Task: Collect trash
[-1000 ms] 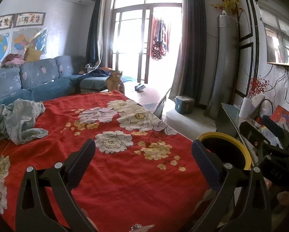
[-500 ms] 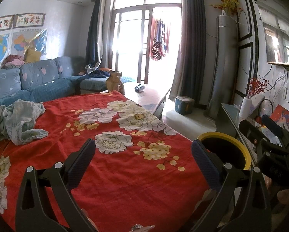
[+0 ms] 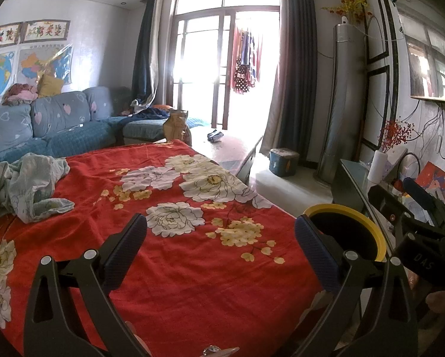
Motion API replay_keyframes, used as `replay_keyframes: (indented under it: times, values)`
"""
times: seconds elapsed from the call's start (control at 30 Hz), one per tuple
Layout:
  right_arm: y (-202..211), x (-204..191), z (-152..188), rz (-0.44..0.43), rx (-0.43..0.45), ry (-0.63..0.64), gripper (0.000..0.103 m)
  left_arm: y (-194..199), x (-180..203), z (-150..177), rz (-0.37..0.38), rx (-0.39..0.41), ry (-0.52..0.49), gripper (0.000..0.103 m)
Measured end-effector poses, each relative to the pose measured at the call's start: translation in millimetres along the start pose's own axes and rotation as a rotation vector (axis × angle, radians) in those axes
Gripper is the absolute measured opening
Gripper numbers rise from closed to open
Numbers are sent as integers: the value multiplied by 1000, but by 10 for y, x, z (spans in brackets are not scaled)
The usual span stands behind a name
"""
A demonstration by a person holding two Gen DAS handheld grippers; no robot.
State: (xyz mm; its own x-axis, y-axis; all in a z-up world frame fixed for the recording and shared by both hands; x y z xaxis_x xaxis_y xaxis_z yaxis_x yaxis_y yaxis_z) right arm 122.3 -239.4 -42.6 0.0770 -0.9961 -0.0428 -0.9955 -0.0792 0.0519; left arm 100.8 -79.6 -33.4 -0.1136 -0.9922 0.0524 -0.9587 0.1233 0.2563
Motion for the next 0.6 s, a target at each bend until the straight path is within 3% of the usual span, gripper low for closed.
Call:
replay_keyframes:
  times: [0.43,0.6]
  values:
    - [6,-5,9,-1,-1,-2,92,-15,34,3,6,-11,-4,97]
    - [-49,3,26,-3,-27,-15,92,-63,-4,28,10,-55,22,97]
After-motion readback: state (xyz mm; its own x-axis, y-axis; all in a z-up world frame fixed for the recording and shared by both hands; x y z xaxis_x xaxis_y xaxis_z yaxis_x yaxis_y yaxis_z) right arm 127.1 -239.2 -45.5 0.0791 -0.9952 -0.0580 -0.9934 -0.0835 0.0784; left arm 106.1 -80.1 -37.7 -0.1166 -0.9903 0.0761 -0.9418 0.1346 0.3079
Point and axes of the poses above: each gripper's, at about its wrist camera, not at the fingertips, and y roughly against the way its jaws point, x to its right, z to its underside, the point moved 5 cm from there along -y, roughly the way its jaws point, and after that the axes turned 8 degrees about x, right-handed, at the moved point
